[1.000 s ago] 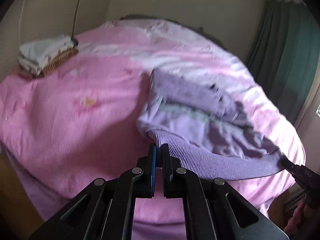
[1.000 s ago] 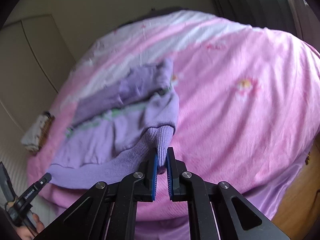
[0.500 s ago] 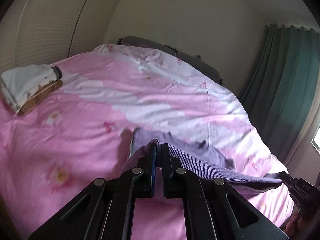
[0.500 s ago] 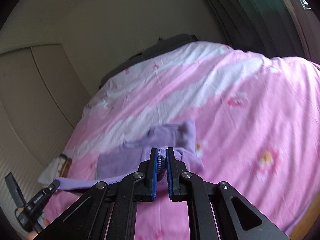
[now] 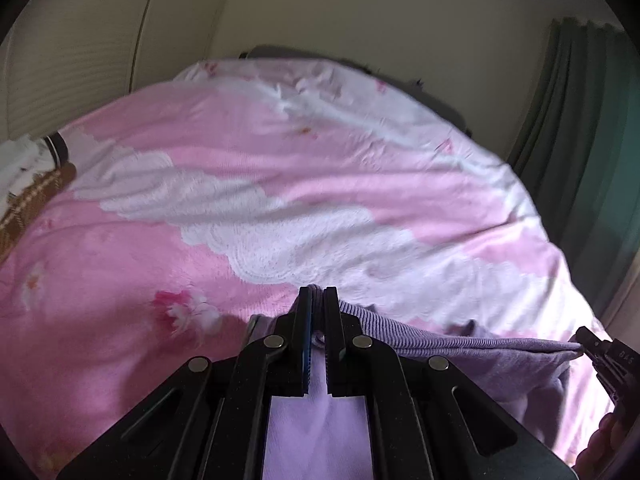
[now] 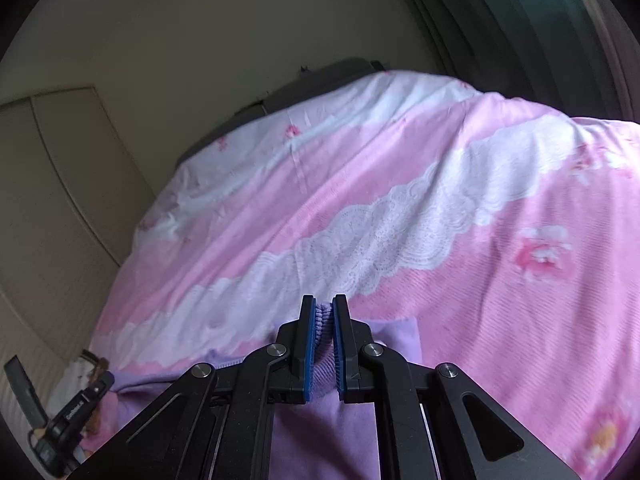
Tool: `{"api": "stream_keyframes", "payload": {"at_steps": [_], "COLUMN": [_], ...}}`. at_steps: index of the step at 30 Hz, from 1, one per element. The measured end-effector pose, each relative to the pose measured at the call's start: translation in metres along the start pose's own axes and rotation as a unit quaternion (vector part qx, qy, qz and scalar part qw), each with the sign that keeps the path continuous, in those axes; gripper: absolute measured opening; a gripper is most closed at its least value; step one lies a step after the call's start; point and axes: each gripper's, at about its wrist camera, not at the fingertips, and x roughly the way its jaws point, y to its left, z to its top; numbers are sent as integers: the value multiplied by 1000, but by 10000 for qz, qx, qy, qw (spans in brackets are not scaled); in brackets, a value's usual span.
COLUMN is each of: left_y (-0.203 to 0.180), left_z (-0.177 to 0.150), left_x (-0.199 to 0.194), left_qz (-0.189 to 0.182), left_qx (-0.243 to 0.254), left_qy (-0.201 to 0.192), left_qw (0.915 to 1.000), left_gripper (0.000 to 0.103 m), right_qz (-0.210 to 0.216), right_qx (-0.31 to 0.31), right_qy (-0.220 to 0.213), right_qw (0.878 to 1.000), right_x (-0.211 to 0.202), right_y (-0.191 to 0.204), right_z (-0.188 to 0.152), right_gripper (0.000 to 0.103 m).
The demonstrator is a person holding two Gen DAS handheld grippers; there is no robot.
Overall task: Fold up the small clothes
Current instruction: 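Lift the hem with both tools and fold it up toward the collar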
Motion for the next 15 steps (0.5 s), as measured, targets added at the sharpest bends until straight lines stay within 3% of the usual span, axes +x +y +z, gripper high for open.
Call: {"api": "stream_keyframes", "payload": {"at_steps": [4,12,14,15], "left_y": [5,8,6,5], "left_z": [-5,-16,-13,-12], "left_x": [39,71,65,61], "left_qz": [188,350,338,375], "left_qx": [29,100,107,137], "left_qy": [255,594,572,552], "left_qw": [9995,9976,9977,9977], "left_gripper": [7,8,16,22], "right_qz": [-170,-451,-374,-326], "right_qx": [-55,-191,-168,-149], "right_qy": [289,690,753,744], "right_qw": [9994,9964,9963,9966], "right_x": [43,90,93,91], "right_y": [-7,-20,-20,-20], "right_z": [-3,-24,-24,-22], "right_gripper": [9,9,11,16]}}
